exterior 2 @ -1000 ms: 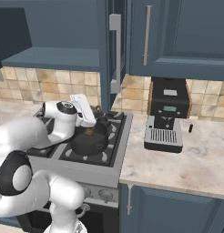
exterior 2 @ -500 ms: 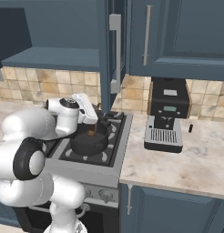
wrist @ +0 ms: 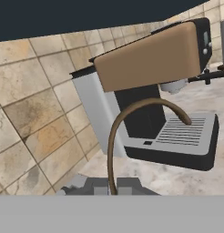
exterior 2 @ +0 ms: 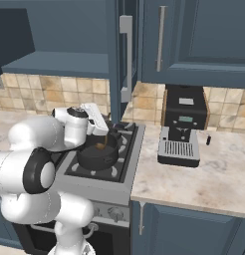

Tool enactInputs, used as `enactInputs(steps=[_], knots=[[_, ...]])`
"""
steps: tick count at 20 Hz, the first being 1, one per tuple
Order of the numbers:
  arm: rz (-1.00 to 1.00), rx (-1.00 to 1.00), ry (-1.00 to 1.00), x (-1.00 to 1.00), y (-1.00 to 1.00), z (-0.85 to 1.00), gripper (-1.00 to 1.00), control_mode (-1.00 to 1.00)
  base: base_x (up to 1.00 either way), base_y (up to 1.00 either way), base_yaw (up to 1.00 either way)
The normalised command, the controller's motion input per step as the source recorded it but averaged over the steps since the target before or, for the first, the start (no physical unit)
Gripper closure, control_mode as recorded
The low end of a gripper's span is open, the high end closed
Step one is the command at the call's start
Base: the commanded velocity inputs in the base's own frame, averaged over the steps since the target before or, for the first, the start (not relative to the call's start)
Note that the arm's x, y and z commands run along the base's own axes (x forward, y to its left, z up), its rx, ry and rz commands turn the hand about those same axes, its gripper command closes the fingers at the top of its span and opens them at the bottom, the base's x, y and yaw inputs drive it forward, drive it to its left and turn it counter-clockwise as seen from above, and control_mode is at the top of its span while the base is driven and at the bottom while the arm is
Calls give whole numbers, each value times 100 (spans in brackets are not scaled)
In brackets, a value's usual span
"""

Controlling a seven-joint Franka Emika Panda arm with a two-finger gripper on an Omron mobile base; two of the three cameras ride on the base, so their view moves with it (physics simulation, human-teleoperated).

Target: Open the cabinet and move the ladle to the pot. Then close the cabinet.

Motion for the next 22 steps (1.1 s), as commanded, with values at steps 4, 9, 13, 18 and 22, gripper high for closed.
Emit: enactInputs(steps=[4,9,13,18,22], knots=[[0,0,-4,1,0,-53,100,-100,0,0,0],[0,0,-4,1,0,-55,100,-100,0,0,0],[0,0,-2,-3,0,-57,100,-100,0,0,0],[0,0,-2,-44,1,-62,100,-100,0,0,0],[0,0,-2,-55,5,-52,-100,-100,0,0,0]])
